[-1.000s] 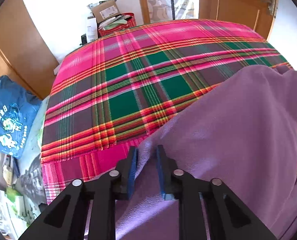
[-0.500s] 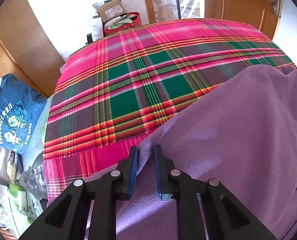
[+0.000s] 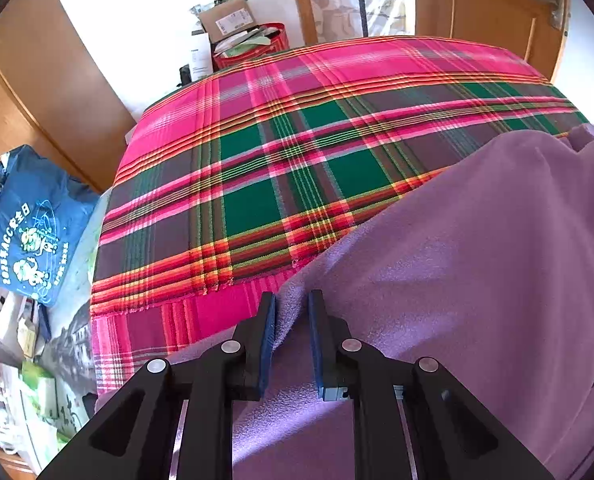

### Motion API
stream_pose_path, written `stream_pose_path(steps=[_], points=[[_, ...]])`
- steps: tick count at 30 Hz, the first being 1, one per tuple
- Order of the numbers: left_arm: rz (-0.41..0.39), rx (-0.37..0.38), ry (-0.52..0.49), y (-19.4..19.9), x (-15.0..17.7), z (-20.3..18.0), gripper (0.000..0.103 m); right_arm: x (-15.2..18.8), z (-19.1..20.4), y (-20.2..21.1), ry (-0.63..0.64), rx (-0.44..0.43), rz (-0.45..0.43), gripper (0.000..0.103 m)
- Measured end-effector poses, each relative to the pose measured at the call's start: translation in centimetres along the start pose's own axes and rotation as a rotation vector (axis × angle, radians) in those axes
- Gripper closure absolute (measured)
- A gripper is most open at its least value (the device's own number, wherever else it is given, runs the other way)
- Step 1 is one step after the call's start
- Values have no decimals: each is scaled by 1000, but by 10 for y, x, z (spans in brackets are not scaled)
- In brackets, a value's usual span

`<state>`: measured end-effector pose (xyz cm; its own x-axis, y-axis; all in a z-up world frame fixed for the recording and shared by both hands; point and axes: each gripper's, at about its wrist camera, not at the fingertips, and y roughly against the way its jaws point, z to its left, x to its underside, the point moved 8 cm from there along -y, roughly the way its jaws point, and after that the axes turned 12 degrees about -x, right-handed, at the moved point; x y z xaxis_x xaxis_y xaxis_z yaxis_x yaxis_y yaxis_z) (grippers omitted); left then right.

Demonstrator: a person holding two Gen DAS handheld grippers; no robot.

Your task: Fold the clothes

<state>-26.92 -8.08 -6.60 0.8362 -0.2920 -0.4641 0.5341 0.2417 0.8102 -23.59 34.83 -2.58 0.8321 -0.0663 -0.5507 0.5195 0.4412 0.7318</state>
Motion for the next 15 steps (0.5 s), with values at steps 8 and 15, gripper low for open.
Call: stream_pose_path(steps=[8,15], points=[[5,-23,13,1,1,0,87,-34,-32,23,16,151,-69,98],[15,-40,16,1,-1,0,85,-53,-66,23,5,213,-33,99]])
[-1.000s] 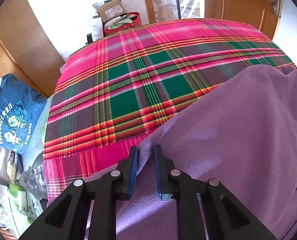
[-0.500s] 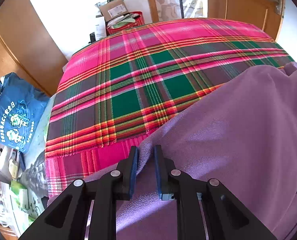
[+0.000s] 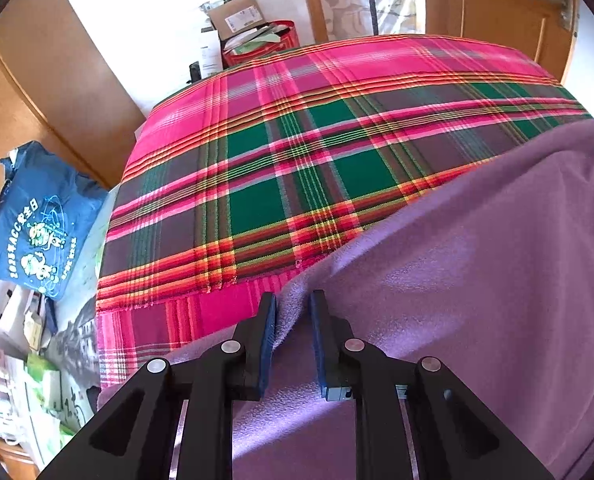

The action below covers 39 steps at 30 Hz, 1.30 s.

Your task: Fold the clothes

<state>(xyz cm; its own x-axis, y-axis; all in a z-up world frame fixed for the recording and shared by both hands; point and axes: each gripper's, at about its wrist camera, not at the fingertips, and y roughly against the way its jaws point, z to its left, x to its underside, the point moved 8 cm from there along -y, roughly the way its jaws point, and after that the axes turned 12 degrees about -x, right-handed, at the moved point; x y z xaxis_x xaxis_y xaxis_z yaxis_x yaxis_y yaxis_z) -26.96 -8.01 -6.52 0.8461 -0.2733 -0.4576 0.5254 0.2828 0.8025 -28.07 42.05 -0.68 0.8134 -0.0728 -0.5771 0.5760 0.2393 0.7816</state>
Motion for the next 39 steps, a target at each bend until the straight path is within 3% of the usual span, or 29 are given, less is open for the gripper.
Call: stream_pose_path(steps=[5,13,16,21,23,26,28,31,36,39], points=[[-5,-19,-4,0,0,-1,85,-13,-16,-31,0,65,42,99],[11,-39,4,0,0,-2,85,-33,-6,-80,128,207,60,97],[37,-32,22,3,1,-3,85,-31,1,-77,192,271,47,87],[-6,68,78,38,2,-12,85,-24,17,-45,226,284,2,85],[-43,126,43,59,4,-33,77,-18,22,-27,196,249,-25,83],[-92,211,-46,91,10,-72,76,-5,32,0,97,146,-83,79],[-119,232,-131,106,16,-97,76,12,46,14,37,30,-112,78],[-155,250,-244,124,26,-129,76,45,75,13,30,-132,-65,76],[-167,243,-343,130,42,-157,76,100,110,-2,9,-270,55,75],[-172,214,-390,128,48,-170,76,120,130,-9,7,-323,84,75]])
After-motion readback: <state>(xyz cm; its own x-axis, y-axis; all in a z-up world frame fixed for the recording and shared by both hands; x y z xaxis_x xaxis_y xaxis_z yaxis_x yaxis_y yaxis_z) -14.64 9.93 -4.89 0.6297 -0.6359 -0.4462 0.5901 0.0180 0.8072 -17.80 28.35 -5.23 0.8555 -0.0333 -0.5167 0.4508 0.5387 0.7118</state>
